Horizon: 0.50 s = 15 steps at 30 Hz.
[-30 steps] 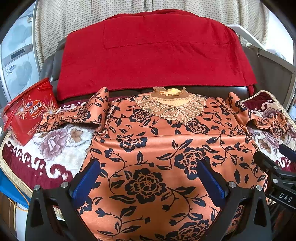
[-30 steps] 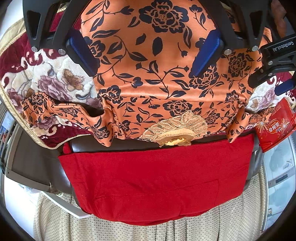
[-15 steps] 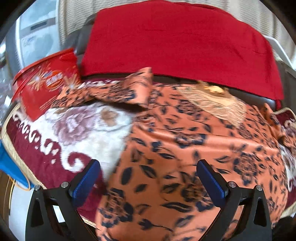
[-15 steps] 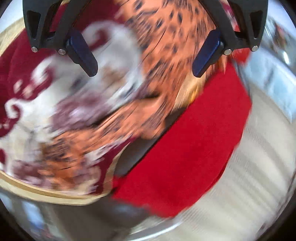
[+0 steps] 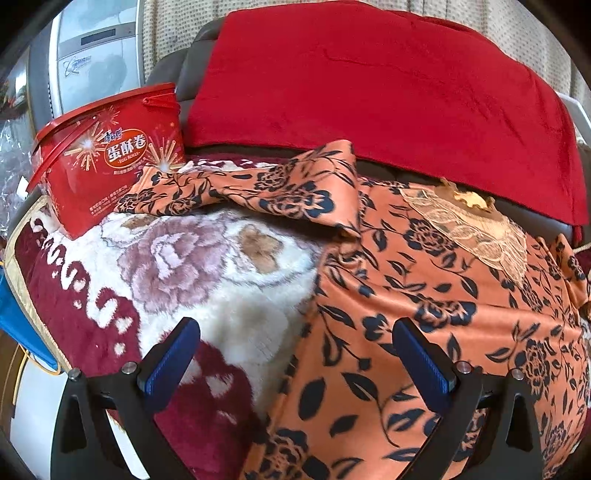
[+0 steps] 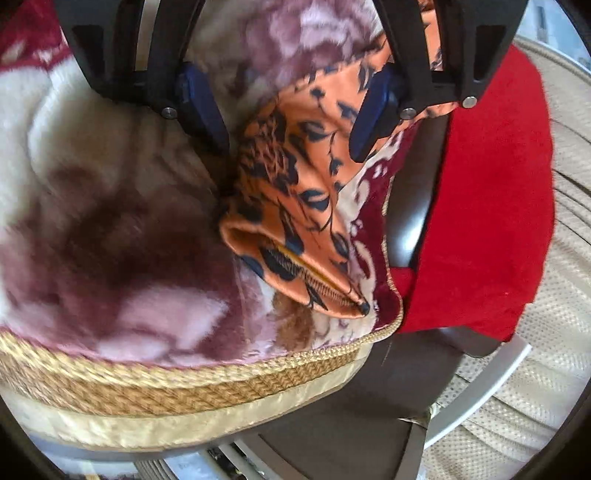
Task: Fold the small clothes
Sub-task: 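Grasp the blouse sleeve cuff with the right tool and lift it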
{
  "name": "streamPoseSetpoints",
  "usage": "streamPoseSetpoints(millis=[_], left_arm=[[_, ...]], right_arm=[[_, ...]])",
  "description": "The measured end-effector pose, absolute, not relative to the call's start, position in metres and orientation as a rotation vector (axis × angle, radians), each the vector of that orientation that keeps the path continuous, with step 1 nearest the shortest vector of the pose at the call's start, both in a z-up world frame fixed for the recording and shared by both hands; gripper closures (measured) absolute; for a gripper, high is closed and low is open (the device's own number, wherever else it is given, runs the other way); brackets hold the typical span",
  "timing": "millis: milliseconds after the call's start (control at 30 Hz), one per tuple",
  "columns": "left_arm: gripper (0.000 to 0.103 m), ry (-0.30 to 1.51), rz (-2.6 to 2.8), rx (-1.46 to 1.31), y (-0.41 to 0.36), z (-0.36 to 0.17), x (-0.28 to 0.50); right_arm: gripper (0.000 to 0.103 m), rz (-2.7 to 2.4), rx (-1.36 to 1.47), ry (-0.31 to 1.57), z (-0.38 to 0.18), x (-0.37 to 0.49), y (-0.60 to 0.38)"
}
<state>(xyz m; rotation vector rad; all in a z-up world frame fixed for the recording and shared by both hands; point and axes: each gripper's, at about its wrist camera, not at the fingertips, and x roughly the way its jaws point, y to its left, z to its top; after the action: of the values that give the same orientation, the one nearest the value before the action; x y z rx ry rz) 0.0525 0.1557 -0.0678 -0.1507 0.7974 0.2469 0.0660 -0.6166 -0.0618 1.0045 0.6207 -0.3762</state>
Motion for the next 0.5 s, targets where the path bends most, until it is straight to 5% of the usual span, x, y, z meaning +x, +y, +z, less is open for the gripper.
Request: streamPoseSetpoints(millis=[67,133,167,333,500], left_arm=[[0.000,0.793,0.251,-0.163,0.163,-0.071,0.053],[0.000,0.790,0.255,-0.180,0.170,-0.074,0.052],[0.000,0.789,0.255,-0.188,0.173,-0.075,0.052],[0.000,0.762,0.265,-0.264,0.196,-0.078,0.046],[0.000,0.727,0.256,-0.351,0.217,-0.074,0.037]], right_arm=[[0.036,-0.413,0.983,0.623,-0.058,0.074,-0.616],[0.068,-0.450,0.941,0.632,-0.059,0.080,-0.613],[0.096,-0.471,0.913,0.641,-0.058,0.083,-0.611],[0.097,-0.467,0.775,0.629,-0.015,0.096,-0.592],[0.097,-0.316,0.555,0.511,0.094,0.116,-0.522]])
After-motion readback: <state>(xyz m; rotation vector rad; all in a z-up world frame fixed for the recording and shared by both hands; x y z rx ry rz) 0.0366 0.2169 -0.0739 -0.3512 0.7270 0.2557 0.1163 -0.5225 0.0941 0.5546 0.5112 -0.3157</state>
